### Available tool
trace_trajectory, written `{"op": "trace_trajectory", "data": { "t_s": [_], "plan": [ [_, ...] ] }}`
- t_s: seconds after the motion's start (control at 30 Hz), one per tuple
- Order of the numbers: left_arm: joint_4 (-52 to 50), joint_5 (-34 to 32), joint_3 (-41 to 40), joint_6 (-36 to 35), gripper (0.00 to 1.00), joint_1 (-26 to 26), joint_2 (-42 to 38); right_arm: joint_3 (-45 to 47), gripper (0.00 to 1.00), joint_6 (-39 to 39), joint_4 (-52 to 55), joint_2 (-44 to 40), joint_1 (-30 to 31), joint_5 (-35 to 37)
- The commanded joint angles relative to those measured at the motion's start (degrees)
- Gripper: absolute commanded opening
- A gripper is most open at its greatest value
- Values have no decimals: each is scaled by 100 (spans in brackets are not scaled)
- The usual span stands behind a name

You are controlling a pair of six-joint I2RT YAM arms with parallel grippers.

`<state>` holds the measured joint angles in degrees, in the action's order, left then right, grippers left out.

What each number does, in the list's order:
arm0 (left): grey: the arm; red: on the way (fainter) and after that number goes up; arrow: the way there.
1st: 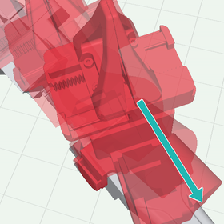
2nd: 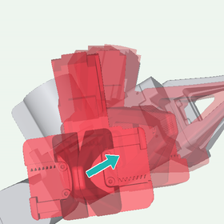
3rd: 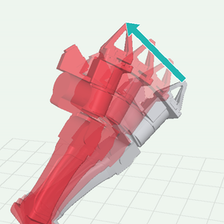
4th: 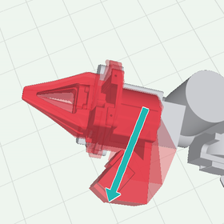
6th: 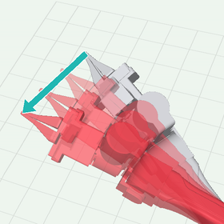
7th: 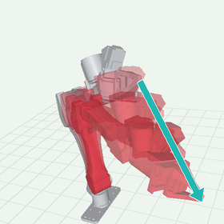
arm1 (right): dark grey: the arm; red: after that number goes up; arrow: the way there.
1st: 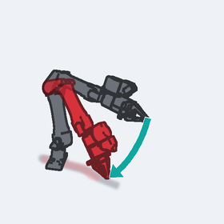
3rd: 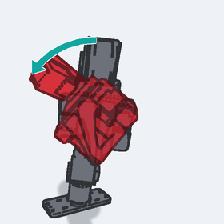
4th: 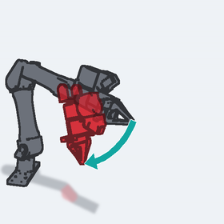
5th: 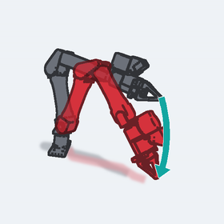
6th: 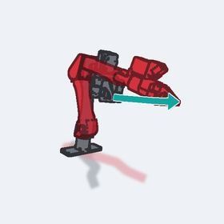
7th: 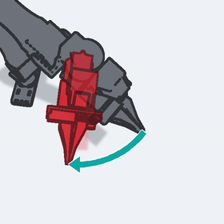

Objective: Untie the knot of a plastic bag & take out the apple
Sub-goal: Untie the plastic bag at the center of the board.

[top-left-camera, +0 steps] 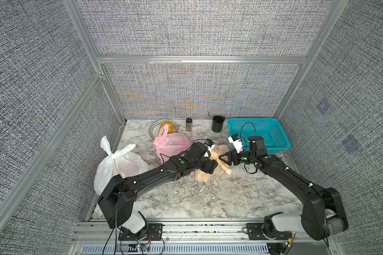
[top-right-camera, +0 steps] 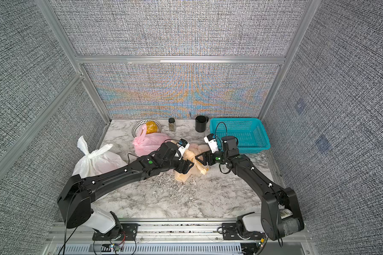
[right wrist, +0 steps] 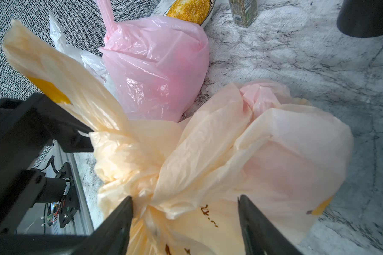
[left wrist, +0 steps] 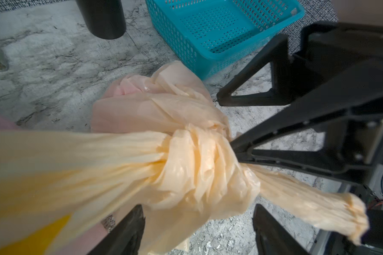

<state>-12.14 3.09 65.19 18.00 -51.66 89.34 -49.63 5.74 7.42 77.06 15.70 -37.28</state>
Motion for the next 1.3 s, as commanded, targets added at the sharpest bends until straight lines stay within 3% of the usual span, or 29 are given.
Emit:
{"op": "trace_trajectory", "data": {
  "t_s": [0.0, 0.07, 0.4, 0.8, 1.03, 1.2, 1.27],
  "plan": [
    [-70, -503, 174, -100, 73, -7, 167, -2, 75, -44, 68, -90, 8, 24],
    [13, -541, 287, -193, 65, -10, 278, 3, 74, -55, 102, -143, 10, 11],
    [151, -882, 496, -437, 0, 24, 533, 111, 76, -35, -37, -248, 12, 214],
    [273, -483, 477, -639, 0, 103, 505, -362, 72, -15, -459, 357, 420, 447],
    [314, -612, 365, -571, 0, 211, 295, -491, 51, -37, -344, 571, 542, 587],
    [265, -722, 187, -531, 0, 456, 112, -370, 24, 13, -311, 235, 450, 620],
    [310, -722, 99, -465, 0, 587, 76, -371, 6, 24, -239, 165, 415, 564]
  ]
}}
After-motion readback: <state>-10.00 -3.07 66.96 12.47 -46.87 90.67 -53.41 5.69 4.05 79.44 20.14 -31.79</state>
